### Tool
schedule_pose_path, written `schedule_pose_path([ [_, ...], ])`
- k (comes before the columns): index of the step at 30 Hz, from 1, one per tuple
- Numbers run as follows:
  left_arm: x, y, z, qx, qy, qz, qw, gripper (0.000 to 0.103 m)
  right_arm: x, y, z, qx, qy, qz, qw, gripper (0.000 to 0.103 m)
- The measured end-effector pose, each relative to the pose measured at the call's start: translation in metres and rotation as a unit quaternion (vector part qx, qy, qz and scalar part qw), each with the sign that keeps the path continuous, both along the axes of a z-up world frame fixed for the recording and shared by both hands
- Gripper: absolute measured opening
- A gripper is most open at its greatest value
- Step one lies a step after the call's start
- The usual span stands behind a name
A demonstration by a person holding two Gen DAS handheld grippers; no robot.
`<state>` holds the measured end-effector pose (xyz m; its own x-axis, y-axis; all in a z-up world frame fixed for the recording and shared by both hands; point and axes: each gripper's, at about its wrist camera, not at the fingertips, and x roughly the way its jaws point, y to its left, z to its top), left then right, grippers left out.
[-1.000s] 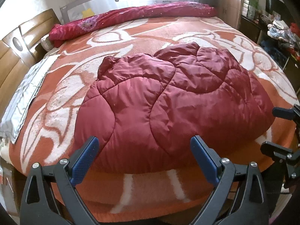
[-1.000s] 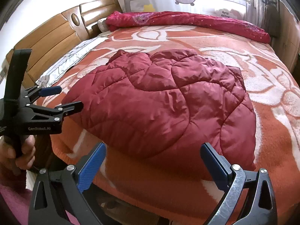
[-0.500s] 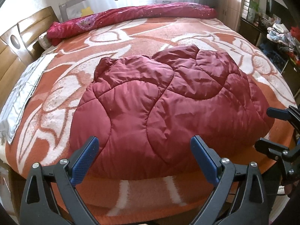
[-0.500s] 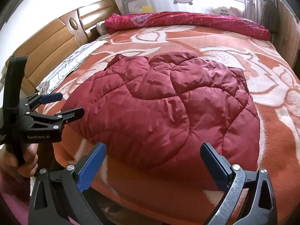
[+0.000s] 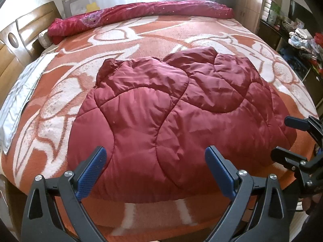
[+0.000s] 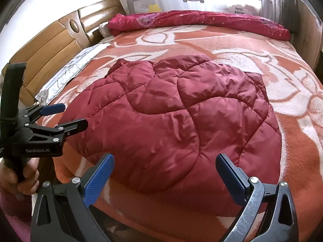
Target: Fold large clothes
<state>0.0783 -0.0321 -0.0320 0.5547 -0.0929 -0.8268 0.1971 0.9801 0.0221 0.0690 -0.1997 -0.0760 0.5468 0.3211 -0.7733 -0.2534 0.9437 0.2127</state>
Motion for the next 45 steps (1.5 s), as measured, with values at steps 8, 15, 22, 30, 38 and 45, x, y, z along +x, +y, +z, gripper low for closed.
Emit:
schedule_pose_path([
  [8, 0.005, 0.001, -0.002, -0.005, 0.006, -0.002, 1.0, 0.099, 0.006, 0.0, 0.0, -0.001, 0.002, 0.0, 1.0, 0.101],
  [15, 0.011, -0.001, -0.002, -0.009, 0.01, -0.005, 0.9999, 0.099, 0.011, 0.001, 0.003, -0.005, 0.001, -0.001, 1.0, 0.101],
  [22, 0.015, -0.002, -0.001, -0.01, 0.014, -0.01, 0.9998, 0.099, 0.015, 0.001, 0.003, -0.006, 0.003, -0.001, 1.0, 0.101],
  [30, 0.016, -0.004, -0.001, -0.009, 0.015, -0.011, 0.9998, 0.099, 0.015, 0.001, 0.003, -0.007, 0.005, -0.001, 1.0, 0.101],
  [38, 0.016, -0.006, -0.001, -0.006, 0.014, -0.012, 0.9998, 0.099, 0.015, 0.0, 0.003, -0.008, 0.005, -0.001, 1.0, 0.101],
  [45, 0.015, -0.007, -0.001, -0.005, 0.014, -0.012, 0.9998, 0.099, 0.015, -0.001, 0.004, -0.008, 0.005, -0.001, 1.0, 0.101],
])
